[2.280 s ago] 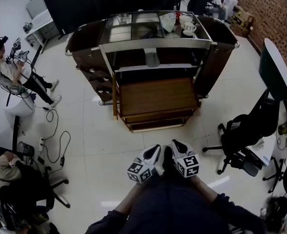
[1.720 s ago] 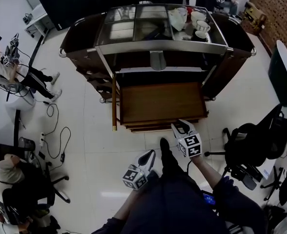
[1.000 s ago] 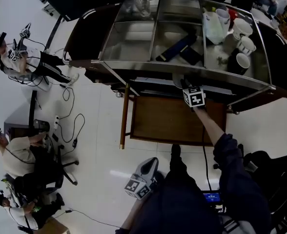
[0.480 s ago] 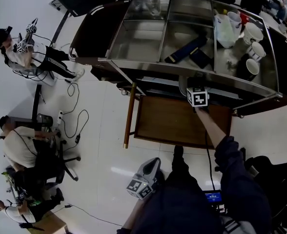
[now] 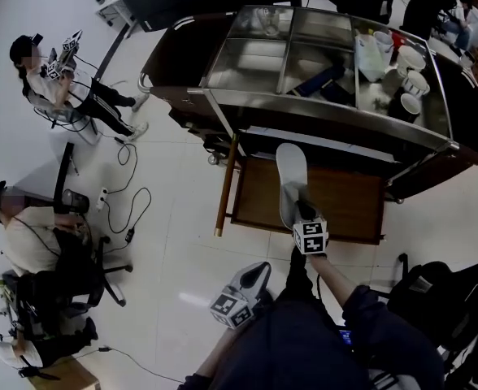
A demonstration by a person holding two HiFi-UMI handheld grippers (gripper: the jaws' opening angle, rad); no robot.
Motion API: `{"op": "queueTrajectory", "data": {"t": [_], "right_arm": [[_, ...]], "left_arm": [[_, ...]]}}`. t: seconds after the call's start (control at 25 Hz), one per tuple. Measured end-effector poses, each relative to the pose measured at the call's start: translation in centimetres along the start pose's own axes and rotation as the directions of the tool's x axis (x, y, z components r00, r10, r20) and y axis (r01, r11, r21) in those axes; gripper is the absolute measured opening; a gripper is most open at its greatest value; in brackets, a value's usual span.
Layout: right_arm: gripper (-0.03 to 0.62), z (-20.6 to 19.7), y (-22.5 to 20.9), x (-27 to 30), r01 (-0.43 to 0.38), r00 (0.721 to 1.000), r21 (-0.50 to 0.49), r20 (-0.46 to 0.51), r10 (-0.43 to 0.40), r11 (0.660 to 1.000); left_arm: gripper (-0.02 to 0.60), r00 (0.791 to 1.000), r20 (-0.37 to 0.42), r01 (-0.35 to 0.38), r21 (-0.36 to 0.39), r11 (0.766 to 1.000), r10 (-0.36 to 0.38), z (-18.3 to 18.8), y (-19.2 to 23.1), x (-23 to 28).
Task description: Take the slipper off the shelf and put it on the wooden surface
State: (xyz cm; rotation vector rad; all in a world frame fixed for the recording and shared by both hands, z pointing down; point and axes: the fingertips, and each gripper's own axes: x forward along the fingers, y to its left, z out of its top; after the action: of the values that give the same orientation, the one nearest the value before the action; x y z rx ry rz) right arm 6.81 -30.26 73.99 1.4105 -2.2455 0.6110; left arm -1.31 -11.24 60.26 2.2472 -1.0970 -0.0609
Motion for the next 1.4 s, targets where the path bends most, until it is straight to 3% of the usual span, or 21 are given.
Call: {"op": "queueTrajectory", "data": {"t": [0.16,0.28,0.44,0.64,0.8,0.88,1.12,1.4], "right_arm": [[0.043,-1.8,1.3,2.4,0.016,0.997,-0.044,-0.079,-0.019,0.999],[0.043,-0.9,2.4,0.6,0.014,0.998,-0.047,-0.056,-0.017,0.999],[0.008,-1.6,5.2,-4.7,0.009,1.0,-0.066,0.006,-0.008,0.998],[0.002,-4.1,6.7,-14.9,0.069,0.992,-0.01,0.104,-0.067,0.998],[0.002,-6.3,9.4,-22.9,0.065,0.988,0.041,0.14,-0.07,0.997],[0.002,-7.5,10.9,-26.4,0.06,0.987,0.073,0.145,-0.07,0.996],[0.002,-11.4,13.8,-33.4,0.089,0.985,0.124,0.135,-0.106,0.988],[0.002,-13.0,14.1,-36.9,0.144,0.982,0.05,0.112,-0.149,0.988]], "left_arm": [[0.017,1.0,0.01,-0.019,0.011,1.0,0.019,-0.4,0.0,-3.8],[0.017,1.0,0.025,-0.014,0.015,1.0,0.013,-1.5,-0.2,-6.4],[0.017,0.999,0.048,0.006,0.018,1.0,-0.007,-2.3,-0.9,-9.8],[0.017,0.995,0.082,0.052,0.058,0.997,-0.057,-3.1,-2.3,-12.6],[0.017,0.995,0.074,-0.074,0.118,0.99,0.066,-4.0,-1.7,-14.6],[0.017,0.993,0.067,-0.101,0.108,0.989,0.094,-4.9,-1.8,-15.6],[0.017,0.999,0.032,0.009,0.024,1.0,-0.009,-8.2,-4.5,-15.3],[0.017,0.998,0.018,0.054,0.039,0.998,-0.055,-9.9,-7.7,-15.3]]}}
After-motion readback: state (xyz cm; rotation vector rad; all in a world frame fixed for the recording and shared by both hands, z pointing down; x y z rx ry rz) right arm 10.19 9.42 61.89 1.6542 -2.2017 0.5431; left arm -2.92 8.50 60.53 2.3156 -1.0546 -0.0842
